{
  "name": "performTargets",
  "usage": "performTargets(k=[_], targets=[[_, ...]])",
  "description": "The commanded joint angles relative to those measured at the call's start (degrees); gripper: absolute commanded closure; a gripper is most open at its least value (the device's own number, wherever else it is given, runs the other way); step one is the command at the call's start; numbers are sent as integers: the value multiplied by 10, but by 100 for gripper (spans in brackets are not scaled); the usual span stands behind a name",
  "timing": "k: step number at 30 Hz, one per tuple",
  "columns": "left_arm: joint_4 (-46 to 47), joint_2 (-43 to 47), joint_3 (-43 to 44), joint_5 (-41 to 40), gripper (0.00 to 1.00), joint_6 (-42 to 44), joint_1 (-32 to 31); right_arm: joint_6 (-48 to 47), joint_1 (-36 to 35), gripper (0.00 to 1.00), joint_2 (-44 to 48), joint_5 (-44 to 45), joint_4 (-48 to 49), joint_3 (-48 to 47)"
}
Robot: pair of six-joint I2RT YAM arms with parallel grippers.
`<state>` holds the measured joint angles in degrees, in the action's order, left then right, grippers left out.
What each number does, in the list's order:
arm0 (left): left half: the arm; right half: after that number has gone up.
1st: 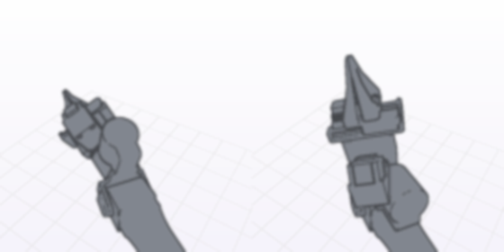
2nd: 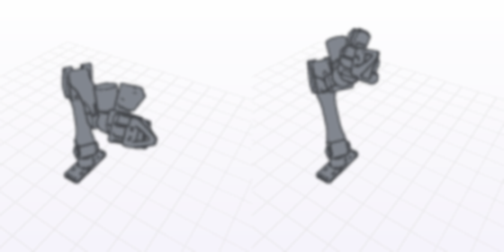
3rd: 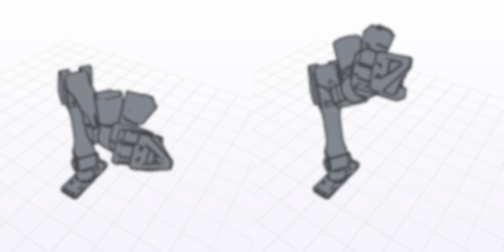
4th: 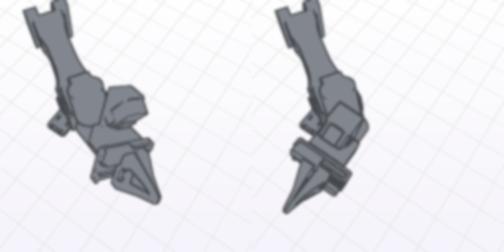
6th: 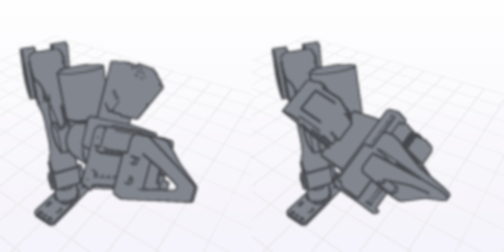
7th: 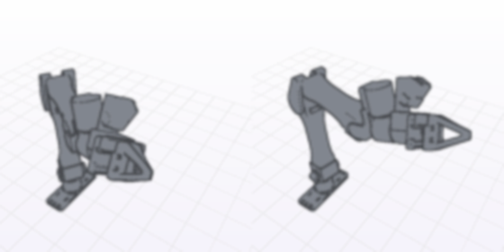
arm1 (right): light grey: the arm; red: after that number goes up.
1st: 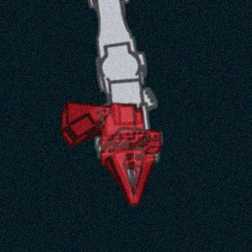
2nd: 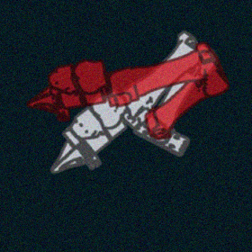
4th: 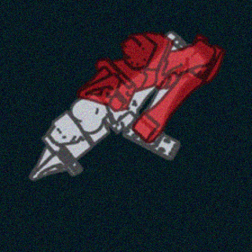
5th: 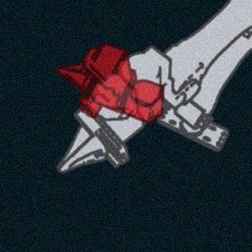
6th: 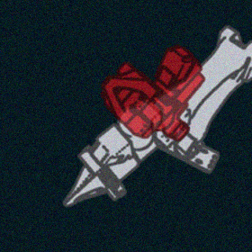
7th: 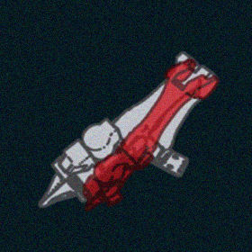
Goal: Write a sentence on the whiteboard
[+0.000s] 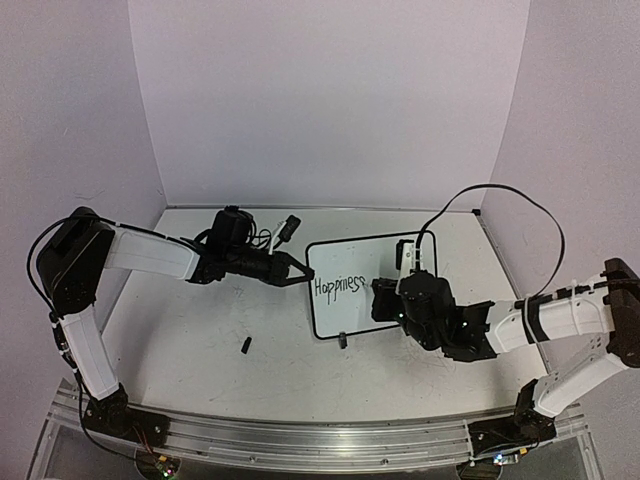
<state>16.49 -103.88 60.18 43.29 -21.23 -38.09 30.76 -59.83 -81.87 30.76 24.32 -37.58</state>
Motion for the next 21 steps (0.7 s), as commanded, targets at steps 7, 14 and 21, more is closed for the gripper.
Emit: performTargets(k=[7, 14, 21], targets=[[-15, 22, -4, 13, 100, -9, -4, 3, -5, 100, -17, 1, -5, -11], [-15, 23, -4, 13, 100, -9, -4, -3, -6, 100, -5, 3, -4, -12], [-15, 24, -3, 11, 100, -9, -4, -16, -5, 100, 105, -6, -8, 35]])
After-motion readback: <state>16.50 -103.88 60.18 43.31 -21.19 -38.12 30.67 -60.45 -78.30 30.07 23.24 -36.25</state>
